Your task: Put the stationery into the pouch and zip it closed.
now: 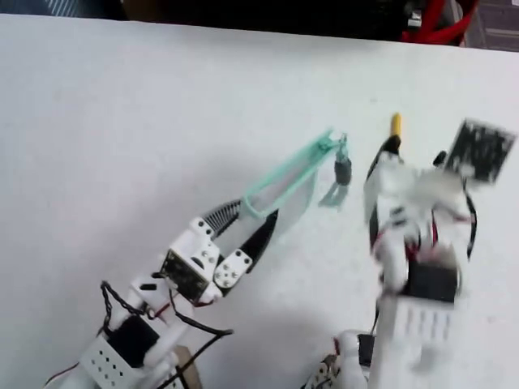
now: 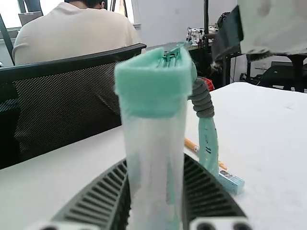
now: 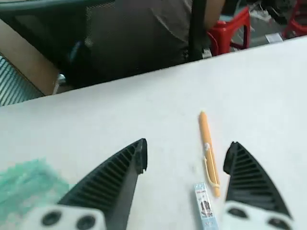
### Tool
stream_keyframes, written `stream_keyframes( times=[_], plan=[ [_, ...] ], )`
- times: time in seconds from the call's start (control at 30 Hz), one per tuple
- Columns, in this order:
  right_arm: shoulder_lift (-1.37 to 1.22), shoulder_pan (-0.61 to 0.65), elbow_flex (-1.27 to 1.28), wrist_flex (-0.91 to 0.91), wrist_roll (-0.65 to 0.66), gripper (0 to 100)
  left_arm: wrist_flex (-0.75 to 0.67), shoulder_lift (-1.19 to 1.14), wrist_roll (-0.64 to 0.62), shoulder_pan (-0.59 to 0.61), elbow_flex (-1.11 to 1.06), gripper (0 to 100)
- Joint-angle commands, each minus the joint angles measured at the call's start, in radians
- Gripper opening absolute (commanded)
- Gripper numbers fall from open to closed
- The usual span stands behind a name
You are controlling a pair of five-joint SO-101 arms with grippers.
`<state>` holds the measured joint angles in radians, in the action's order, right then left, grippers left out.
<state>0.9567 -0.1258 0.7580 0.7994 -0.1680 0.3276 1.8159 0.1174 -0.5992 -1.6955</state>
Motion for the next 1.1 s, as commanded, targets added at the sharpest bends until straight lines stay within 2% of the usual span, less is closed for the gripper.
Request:
stream_keyframes(
  times=[0.0, 0.17, 0.5, 0.8, 1.07],
  plan=[
    [-0.263, -0.048, -0.017, -0.15, -0.035, 24.8, -0.017, 0.007, 0.0, 0.022, 0.002, 11],
    [-0.61, -0.059, -0.063, -0.361, -0.054, 24.8, 0.012, 0.004, 0.0, 0.016, 0.002, 11],
    [-1.113, -0.11, -0.382, -0.358, -0.052, 24.8, 0.031, 0.004, 0.0, 0.021, 0.002, 11],
    [-1.31, -0.131, -0.615, -0.173, -0.054, 24.8, 0.055, 0.004, 0.0, 0.022, 0.002, 11],
    [-1.357, -0.131, -0.663, -0.159, -0.052, 24.8, 0.071, 0.004, 0.0, 0.021, 0.002, 11]
  ],
)
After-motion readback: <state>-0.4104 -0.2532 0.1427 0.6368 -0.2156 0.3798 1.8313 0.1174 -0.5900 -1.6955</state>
